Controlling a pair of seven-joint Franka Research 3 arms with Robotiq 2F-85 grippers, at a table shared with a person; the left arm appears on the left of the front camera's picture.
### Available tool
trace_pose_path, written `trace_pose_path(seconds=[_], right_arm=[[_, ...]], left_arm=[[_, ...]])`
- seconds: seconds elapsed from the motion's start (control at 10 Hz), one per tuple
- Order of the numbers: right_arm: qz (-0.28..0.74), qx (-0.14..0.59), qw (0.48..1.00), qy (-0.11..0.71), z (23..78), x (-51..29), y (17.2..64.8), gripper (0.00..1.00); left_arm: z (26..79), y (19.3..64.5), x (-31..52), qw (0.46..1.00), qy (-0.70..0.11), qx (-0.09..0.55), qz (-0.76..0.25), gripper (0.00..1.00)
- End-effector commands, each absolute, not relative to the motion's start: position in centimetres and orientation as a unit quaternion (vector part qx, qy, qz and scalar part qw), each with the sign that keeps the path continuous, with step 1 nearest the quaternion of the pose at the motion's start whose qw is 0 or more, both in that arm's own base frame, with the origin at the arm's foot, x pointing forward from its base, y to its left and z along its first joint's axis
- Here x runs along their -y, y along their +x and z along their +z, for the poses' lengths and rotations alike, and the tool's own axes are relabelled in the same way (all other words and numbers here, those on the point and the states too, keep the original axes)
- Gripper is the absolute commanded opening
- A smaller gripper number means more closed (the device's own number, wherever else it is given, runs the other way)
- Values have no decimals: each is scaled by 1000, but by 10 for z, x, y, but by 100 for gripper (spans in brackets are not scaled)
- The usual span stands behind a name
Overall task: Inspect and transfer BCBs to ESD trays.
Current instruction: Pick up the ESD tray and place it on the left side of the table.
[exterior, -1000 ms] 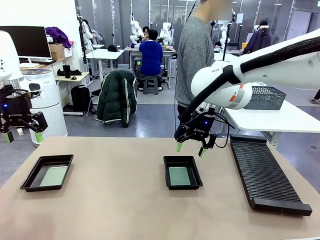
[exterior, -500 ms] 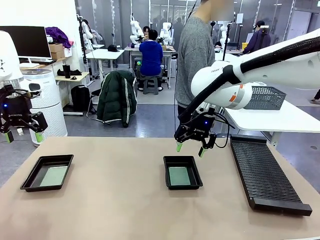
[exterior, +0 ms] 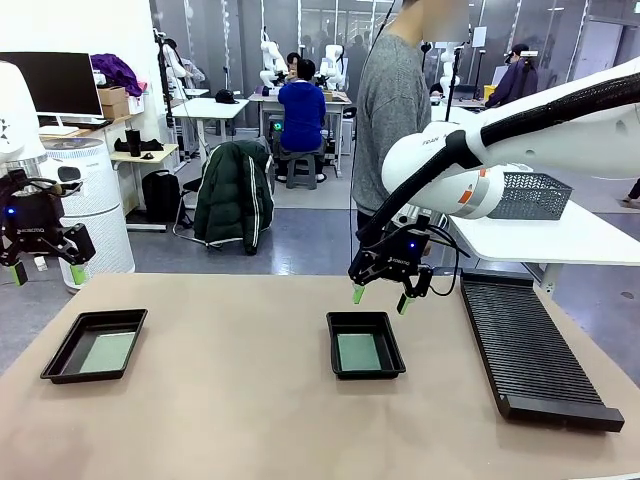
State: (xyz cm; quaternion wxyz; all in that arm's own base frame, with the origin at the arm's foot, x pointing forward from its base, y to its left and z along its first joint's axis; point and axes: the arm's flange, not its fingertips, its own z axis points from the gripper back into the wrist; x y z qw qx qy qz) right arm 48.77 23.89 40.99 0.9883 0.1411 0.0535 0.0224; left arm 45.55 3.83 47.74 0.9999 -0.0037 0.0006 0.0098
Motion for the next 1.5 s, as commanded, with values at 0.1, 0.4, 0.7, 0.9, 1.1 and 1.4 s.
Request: trace_pose_path(seconds=[0.1, 0.4, 0.7, 0.9, 1.1, 1.4], right_arm=[[21, -49, 988, 146, 409, -239, 487, 100], [21, -49, 986, 159, 406, -221, 483, 100], [7, -11, 977, 213, 398, -165, 468, 100], [4, 7, 970, 241, 393, -126, 458, 100], [16, 20, 963, 267, 389, -94, 452, 100], [32, 41, 953, 299, 387, -58, 447, 100]], left_arm=[[476, 455, -39, 1000, -4, 4, 8, 100], [495, 446, -6, 999, -27, 27, 1, 100], [511, 440, 55, 998, -35, 45, 7, 100], [516, 441, 109, 998, -34, 52, 5, 100], [518, 445, 163, 997, -35, 62, -7, 100], [518, 456, 241, 996, -25, 80, -18, 100]])
